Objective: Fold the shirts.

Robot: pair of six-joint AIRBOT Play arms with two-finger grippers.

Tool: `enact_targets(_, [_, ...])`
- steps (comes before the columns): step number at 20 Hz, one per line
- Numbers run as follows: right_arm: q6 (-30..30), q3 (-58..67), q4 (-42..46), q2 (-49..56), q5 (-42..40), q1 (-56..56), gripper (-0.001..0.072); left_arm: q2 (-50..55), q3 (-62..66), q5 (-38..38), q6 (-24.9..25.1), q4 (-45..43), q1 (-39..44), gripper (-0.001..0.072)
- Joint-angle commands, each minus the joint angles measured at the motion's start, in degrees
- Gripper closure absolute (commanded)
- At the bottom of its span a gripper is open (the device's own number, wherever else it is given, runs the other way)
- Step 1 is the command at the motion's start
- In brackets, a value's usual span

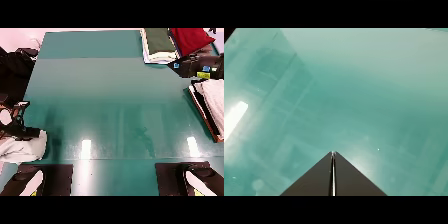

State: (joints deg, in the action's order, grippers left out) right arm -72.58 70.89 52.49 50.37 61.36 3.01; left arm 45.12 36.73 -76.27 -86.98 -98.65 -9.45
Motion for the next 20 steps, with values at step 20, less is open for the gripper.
enact_targets(20, [-0.1,35.0,0.0,13.7,2.6,-4.3,0.0692,31.2,57.1,16.0,5.1,15.3,56.3,0.0674])
